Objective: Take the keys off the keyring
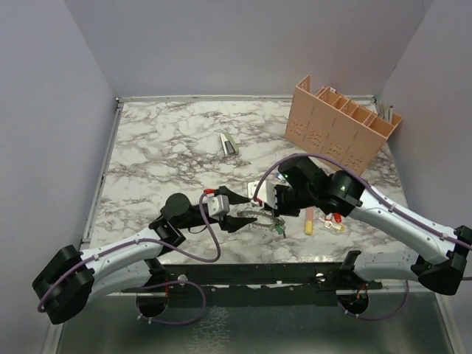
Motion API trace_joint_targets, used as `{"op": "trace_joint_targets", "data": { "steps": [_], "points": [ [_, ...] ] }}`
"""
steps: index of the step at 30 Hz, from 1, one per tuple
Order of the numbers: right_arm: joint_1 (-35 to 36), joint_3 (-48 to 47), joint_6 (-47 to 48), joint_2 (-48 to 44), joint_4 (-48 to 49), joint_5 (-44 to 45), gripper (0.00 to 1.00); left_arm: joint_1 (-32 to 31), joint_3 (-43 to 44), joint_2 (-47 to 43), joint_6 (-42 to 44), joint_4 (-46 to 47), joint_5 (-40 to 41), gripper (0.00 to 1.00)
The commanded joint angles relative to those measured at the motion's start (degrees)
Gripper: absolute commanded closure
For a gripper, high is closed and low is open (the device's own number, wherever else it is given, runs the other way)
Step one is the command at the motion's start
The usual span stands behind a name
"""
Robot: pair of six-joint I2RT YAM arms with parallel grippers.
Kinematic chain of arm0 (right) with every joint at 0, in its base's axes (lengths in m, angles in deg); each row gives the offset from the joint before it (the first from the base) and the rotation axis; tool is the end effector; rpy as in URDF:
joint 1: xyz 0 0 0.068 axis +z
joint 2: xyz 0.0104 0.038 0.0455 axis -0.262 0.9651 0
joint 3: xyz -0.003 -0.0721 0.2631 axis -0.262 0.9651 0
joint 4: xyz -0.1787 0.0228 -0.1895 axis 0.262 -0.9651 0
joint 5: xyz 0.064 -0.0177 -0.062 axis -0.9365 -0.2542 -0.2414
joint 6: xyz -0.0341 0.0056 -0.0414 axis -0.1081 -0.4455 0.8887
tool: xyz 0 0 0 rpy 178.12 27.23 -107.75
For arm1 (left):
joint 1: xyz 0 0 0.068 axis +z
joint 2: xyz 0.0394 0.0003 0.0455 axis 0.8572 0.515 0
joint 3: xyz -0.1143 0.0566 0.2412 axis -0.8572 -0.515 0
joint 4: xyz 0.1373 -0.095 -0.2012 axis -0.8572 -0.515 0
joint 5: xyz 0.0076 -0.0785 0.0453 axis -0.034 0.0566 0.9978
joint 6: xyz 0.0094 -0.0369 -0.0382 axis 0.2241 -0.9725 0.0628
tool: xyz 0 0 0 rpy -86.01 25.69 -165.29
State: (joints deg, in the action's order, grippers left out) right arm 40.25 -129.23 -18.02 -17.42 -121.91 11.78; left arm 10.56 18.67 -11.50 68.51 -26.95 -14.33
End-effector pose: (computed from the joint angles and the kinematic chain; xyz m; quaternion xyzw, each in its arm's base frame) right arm 0.1253 0.1951 0.3399 -0.6988 0.6272 0.1506 0.3091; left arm 0.1202 -0.1643 0.2436 0.4643 0.4826 -0.4475 0.5927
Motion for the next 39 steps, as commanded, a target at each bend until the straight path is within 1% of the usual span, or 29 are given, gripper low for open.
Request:
{"op": "trace_joint_targets", "data": {
  "steps": [1, 6, 10, 13, 17, 22, 26, 28, 32, 37, 39],
  "points": [
    [0.37, 0.49, 2.71, -0.26, 1.68, -4.15, 1.00, 0.24, 2.23, 2.65, 0.81, -0.70, -6.61, 0.43],
    [0.37, -0.08, 3.21, 0.62, 1.86, -6.15, 1.00, 0.22, 3.21, 5.54, 0.60, -1.20, -8.03, 0.45],
    [0.40, -0.29, 3.30, 0.92, 1.73, -6.61, 1.00, 0.27, 3.71, 6.69, 0.61, -1.83, -9.01, 0.53],
    [0.46, 0.37, 3.24, 0.53, 1.97, -6.41, 0.99, 0.23, 3.92, 6.95, 0.58, -2.02, -10.04, 0.65],
    [0.46, 1.62, 3.01, -0.04, 2.71, -6.08, 1.00, 0.20, 4.30, 7.64, 0.21, -2.24, -11.71, 0.85],
    [0.46, 2.02, 2.90, -0.27, 3.03, -5.82, 1.00, 0.25, 4.92, 8.66, -0.04, -2.46, -12.87, 1.00],
    [0.41, 2.59, 2.73, -0.59, 2.97, -4.85, 1.00, 0.24, 4.90, 8.99, -0.58, -2.46, -12.21, 1.00],
    [0.45, 2.99, 2.70, -1.34, 2.67, -3.83, 0.99, 0.25, 4.37, 8.57, -0.70, -2.46, -10.51, 1.00],
    [0.40, 4.26, 2.01, -3.29, 2.07, -2.01, 1.00, 0.21, 2.81, 6.93, -0.96, -2.59, -4.49, 1.00],
    [0.36, 6.52, 0.72, -4.99, 0.81, -1.25, 0.99, 0.20, 1.17, 4.67, -2.54, -2.55, 4.96, 1.00],
    [0.46, 7.66, -0.11, -5.39, 0.85, -1.04, 1.00, 0.24, 0.71, 4.07, -2.89, -2.55, 7.04, 1.00]
  ]
}}
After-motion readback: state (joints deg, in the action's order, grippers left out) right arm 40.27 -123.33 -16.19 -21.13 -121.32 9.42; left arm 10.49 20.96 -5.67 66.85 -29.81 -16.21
